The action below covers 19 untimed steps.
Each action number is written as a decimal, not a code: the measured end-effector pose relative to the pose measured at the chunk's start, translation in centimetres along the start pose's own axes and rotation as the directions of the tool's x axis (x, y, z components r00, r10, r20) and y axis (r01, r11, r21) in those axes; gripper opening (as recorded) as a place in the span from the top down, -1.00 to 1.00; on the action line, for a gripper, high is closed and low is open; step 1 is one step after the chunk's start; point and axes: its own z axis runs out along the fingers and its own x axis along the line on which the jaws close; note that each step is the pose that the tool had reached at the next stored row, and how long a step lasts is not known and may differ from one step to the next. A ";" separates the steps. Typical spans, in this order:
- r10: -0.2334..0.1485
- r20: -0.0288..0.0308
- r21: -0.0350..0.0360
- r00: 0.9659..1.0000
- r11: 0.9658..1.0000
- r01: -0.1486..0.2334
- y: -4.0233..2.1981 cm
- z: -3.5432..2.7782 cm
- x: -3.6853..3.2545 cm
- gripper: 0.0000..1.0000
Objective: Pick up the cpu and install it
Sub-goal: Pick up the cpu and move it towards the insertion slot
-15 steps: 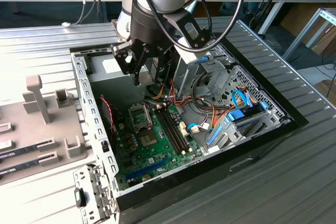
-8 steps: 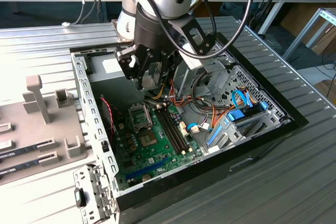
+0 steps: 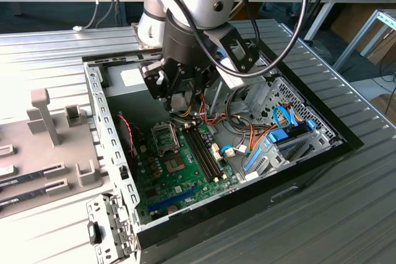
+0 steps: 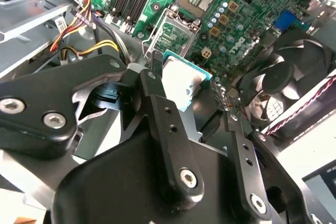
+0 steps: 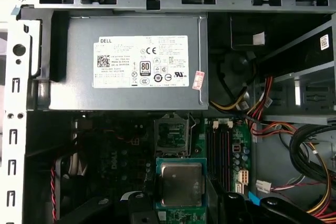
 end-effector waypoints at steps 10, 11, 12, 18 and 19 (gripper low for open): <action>0.000 0.000 0.001 1.000 1.000 0.000 -1.76 1.71 -1.07 0.05; 0.000 0.000 0.001 1.000 1.000 0.000 -1.81 1.79 -1.11 0.05; 0.000 0.000 0.001 1.000 1.000 0.000 -1.84 1.83 -1.13 0.05; 0.000 0.000 0.001 1.000 1.000 0.000 -2.12 2.18 -1.31 0.05; 0.000 0.000 0.001 1.000 1.000 0.000 -2.16 2.22 -1.33 0.05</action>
